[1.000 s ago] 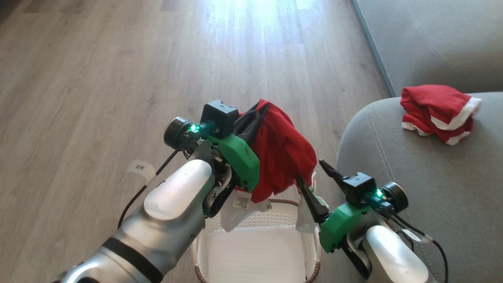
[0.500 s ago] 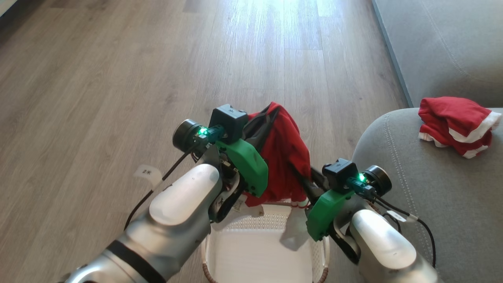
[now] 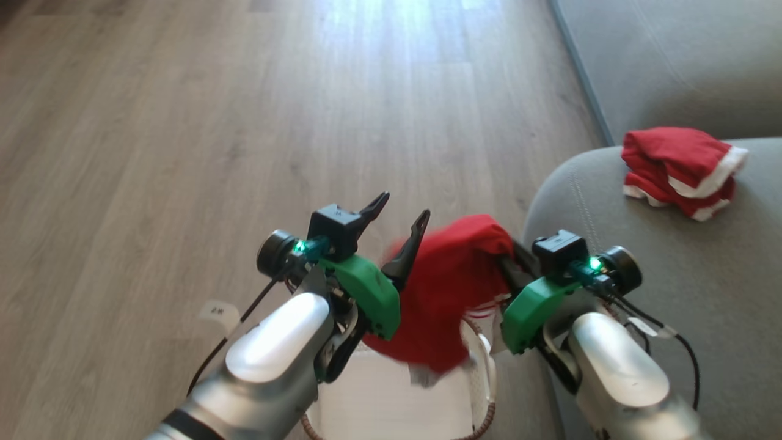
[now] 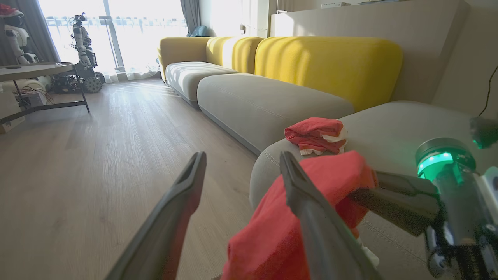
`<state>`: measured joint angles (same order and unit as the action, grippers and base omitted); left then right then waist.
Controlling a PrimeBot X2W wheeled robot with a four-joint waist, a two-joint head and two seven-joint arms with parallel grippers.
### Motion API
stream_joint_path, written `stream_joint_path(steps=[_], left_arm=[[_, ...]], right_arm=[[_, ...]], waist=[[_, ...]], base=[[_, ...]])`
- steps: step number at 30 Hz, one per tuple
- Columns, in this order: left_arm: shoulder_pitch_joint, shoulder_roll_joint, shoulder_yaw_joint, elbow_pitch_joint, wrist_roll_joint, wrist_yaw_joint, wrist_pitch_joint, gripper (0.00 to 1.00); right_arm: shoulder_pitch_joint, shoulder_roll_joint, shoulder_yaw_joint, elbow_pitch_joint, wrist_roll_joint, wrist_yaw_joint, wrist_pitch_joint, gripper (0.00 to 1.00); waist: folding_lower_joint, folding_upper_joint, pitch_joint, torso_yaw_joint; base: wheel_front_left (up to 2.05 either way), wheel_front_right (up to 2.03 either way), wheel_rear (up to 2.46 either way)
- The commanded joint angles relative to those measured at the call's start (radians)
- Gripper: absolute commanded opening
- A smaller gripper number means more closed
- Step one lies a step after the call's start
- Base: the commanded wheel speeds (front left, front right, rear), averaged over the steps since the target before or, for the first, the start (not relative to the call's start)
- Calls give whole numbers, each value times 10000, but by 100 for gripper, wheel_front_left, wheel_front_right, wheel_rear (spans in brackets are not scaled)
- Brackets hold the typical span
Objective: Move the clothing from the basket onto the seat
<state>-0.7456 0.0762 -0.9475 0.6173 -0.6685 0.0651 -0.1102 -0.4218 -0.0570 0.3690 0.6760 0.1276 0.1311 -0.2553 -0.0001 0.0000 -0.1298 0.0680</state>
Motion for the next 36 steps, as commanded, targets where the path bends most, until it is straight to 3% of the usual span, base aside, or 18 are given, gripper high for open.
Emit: stream_joint_path(steps=[1, 10, 23, 30, 36], left_arm=[[-313, 187, 380, -199, -102, 72, -190, 100], [206, 71, 241, -16, -211, 6, -743, 100], [462, -143, -39, -74, -152, 130, -1204, 100], [388, -194, -164, -120, -94, 198, -1304, 100], [355, -199, -154, -207, -47, 267, -1367, 100]], right_arm=[[-508, 40, -86, -410, -157, -4, -65, 0], [-535, -514, -922, -733, -731, -4, -65, 0], [-633, -1291, -1327, -1607, -896, -4, 291, 0], [-664, -1549, -1039, -2084, -704, -4, 681, 0], [-1268, -1669, -696, -2098, -411, -4, 899, 0]], waist=[[1, 0, 89, -239], [1, 0, 424, -1473], [1, 0, 1136, -3643], [1, 0, 1499, -4122], [1, 0, 1791, -4100]], base=[[0, 0, 0], [0, 0, 0], [0, 0, 0], [0, 0, 0], [0, 0, 0]])
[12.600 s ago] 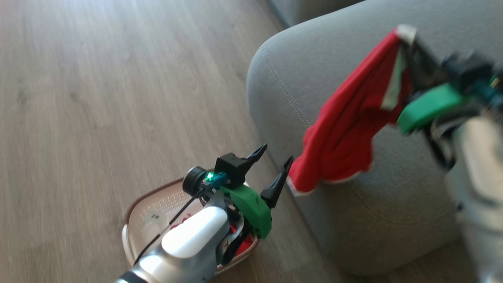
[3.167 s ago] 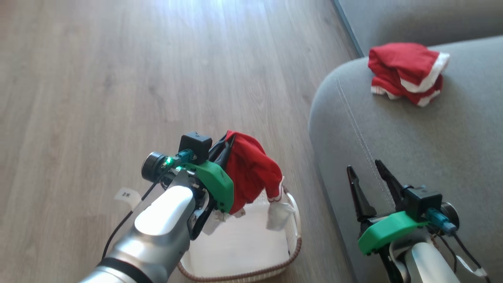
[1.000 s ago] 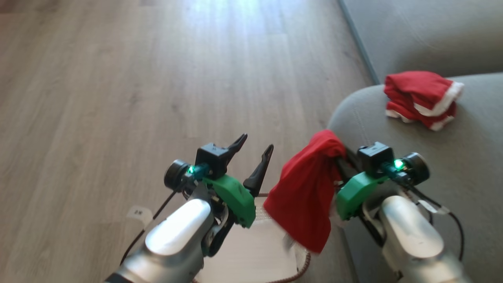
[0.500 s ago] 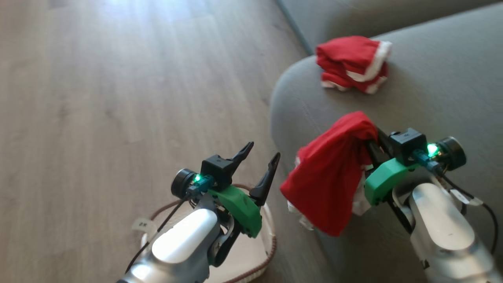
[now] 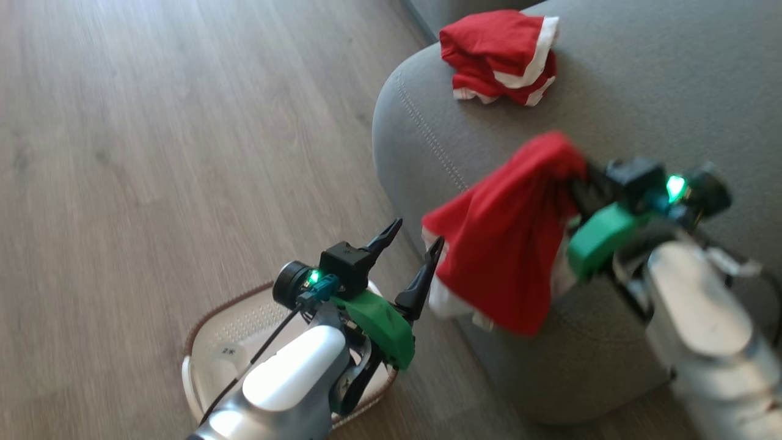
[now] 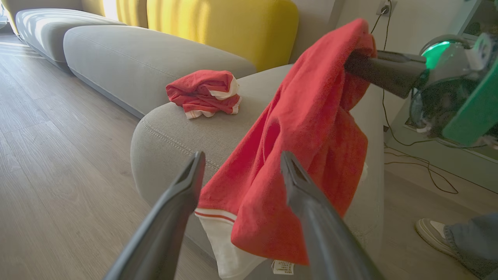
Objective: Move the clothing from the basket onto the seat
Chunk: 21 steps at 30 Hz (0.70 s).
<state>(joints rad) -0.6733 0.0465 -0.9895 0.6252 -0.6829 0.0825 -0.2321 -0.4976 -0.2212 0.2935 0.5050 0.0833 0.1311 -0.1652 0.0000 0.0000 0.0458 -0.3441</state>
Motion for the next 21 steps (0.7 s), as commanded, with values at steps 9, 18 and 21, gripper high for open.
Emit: stream_joint_path(steps=[9, 18, 21], left_arm=[[-811, 374, 316, -864, 413, 322, -194, 100], [-1473, 835, 274, -1829, 851, 627, 58, 100], [-1679, 929, 222, -2209, 994, 707, 177, 100]], right_arm=[[-3672, -824, -192, 78, 267, -4, 280, 0], [-6873, -1976, -1553, 1577, -309, -4, 581, 0], [-7691, -2457, -2033, 2256, -761, -4, 542, 0]], waist=[[0, 0, 1155, 828], [0, 0, 2612, 1998], [0, 0, 3135, 2438]], base=[[0, 0, 0], [0, 0, 0], [0, 0, 0]])
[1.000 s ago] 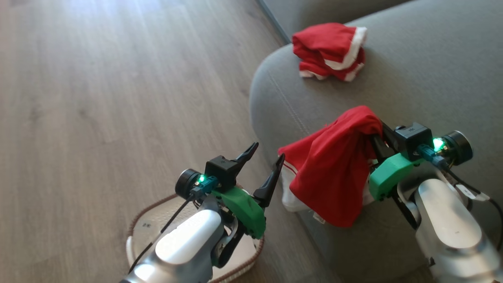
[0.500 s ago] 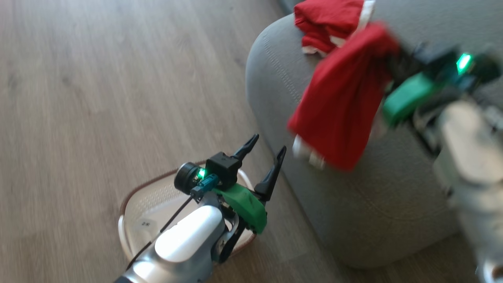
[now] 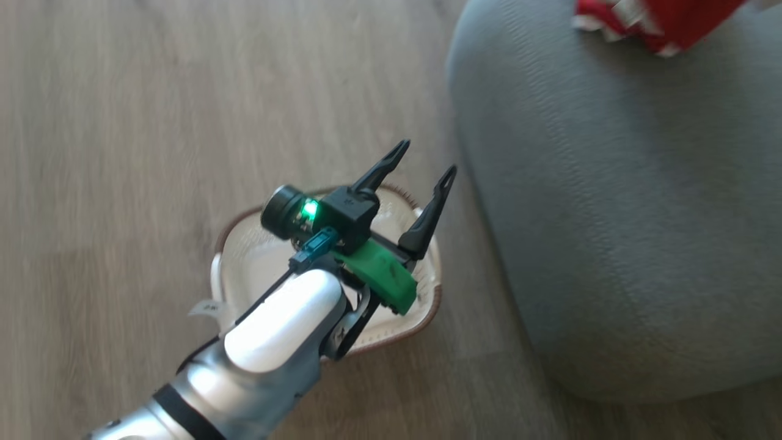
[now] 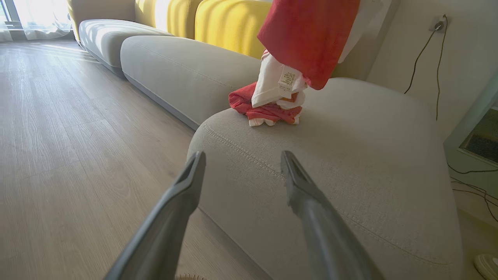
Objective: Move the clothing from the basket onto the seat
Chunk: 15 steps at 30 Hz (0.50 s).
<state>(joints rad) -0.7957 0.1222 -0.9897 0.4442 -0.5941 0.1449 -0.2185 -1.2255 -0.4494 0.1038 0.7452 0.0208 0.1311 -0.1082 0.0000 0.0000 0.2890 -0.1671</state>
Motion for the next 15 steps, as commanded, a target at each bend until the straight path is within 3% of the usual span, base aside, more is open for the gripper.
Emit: stream_joint_path(steps=[1, 7, 15], left_arm=[[-514, 210, 214, -514, 150, 119, 82, 100], [-794, 367, 141, -1126, 376, 288, 256, 100], [-920, 479, 58, -1491, 516, 425, 334, 100]], right_arm=[[-628, -282, -298, 76, -275, -4, -60, 0], [-1276, -713, -1703, 1240, -1361, -4, -502, 0], [-179, -112, -4192, 2417, -3033, -4, -735, 0]], waist=[[0, 0, 867, 791], [0, 0, 1798, 1464], [0, 0, 2584, 1848]], base=[[0, 0, 0], [0, 0, 0], [0, 0, 0]])
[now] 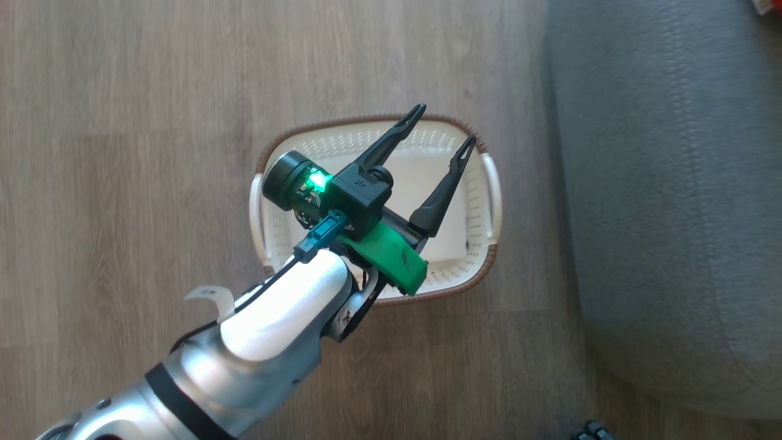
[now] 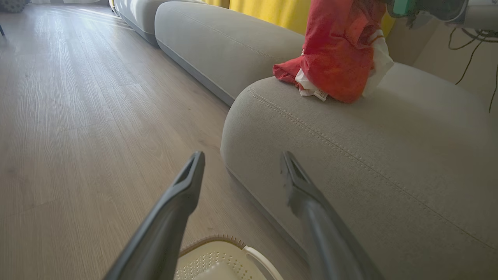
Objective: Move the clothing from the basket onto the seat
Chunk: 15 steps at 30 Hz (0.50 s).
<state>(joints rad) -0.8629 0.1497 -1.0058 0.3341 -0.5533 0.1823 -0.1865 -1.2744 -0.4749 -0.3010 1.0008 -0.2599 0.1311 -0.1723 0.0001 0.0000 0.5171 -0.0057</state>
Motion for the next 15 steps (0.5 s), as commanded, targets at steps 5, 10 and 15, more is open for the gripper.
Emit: stream_joint_path(steps=[5, 10, 15], left_arm=[[-212, 356, 202, -429, 113, 90, 22, 100], [-179, 476, 219, -446, 90, 144, 50, 100], [-99, 583, 217, -476, 40, 214, 103, 100]], right_arm=[[1025, 599, -1115, 362, -1101, -4, -200, 0], [1270, 898, -1613, 492, -1650, -4, -336, 0], [1318, 1199, -1891, 654, -2066, -4, -564, 82]], waist=[[-1, 0, 388, 210], [-1, 0, 334, 65], [-1, 0, 200, -199]], base=[[0, 0, 0], [0, 0, 0], [0, 0, 0]])
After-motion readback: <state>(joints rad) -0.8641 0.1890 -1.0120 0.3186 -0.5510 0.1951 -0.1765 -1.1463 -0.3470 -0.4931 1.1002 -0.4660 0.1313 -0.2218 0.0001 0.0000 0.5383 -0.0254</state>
